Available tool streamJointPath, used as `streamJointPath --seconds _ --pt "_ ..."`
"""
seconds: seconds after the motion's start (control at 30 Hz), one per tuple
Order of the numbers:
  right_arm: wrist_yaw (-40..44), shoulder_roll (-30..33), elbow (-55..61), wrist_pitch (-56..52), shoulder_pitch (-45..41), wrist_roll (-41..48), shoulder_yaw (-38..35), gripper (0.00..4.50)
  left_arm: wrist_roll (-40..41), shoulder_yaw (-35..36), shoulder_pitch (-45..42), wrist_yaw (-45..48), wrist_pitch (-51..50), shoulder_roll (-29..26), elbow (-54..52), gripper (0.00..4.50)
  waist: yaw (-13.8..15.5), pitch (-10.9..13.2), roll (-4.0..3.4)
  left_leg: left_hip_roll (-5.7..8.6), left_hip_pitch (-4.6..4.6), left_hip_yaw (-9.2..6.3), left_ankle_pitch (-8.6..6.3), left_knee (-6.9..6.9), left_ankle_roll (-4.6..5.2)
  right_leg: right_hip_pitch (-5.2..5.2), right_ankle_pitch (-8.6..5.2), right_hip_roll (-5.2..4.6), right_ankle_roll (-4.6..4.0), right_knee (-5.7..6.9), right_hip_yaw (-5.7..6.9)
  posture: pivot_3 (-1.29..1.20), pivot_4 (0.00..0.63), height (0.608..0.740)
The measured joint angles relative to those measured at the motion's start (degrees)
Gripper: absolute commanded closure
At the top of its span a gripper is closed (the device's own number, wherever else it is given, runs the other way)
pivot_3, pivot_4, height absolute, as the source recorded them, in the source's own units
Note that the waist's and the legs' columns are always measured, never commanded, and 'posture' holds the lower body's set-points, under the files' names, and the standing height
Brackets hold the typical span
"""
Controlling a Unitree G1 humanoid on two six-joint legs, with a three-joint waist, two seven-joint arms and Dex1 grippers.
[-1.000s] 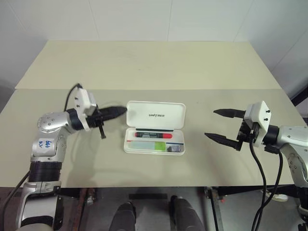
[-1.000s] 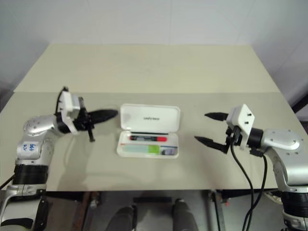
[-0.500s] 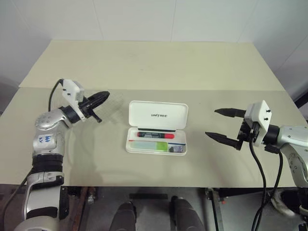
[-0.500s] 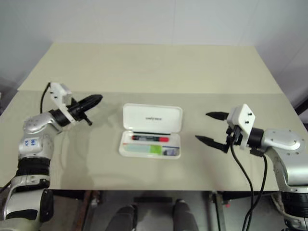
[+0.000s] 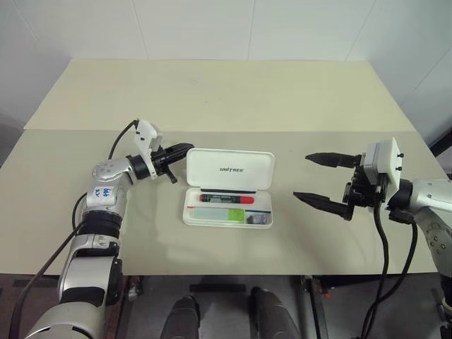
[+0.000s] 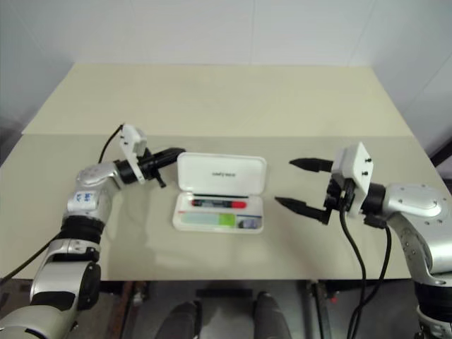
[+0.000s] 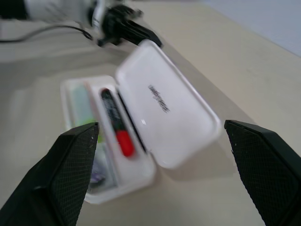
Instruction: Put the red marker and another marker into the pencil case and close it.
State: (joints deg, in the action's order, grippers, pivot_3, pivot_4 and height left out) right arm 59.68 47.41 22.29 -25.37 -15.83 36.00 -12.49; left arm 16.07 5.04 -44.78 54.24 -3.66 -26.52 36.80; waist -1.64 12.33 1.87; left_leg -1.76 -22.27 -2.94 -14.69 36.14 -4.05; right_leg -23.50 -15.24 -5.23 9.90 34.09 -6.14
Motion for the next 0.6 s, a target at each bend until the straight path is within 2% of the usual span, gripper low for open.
streamJointPath --seconds 0.3,0.6 --pt "-0.7 0.0 1.9 -1.6 0.5 0.9 0.1 0.0 -0.1 -0.7 0.1 4.8 0.1 0.2 -0.5 4.46 0.1 0.0 0.0 0.0 -0.02 0.0 0.0 -0.01 0.0 0.01 0.01 0.0 0.01 -0.05 0.01 0.0 0.15 0.74" --pt "-1.3 -0.8 1.7 -0.6 1.2 -0.1 0.9 0.0 2.4 -0.9 3.8 15.2 1.0 -1.7 -8.9 4.46 0.0 0.0 0.0 0.0 -0.02 0.0 -0.01 -0.01 0.01 0.0 0.01 0.0 0.0 -0.06 0.0 0.0 0.15 0.74"
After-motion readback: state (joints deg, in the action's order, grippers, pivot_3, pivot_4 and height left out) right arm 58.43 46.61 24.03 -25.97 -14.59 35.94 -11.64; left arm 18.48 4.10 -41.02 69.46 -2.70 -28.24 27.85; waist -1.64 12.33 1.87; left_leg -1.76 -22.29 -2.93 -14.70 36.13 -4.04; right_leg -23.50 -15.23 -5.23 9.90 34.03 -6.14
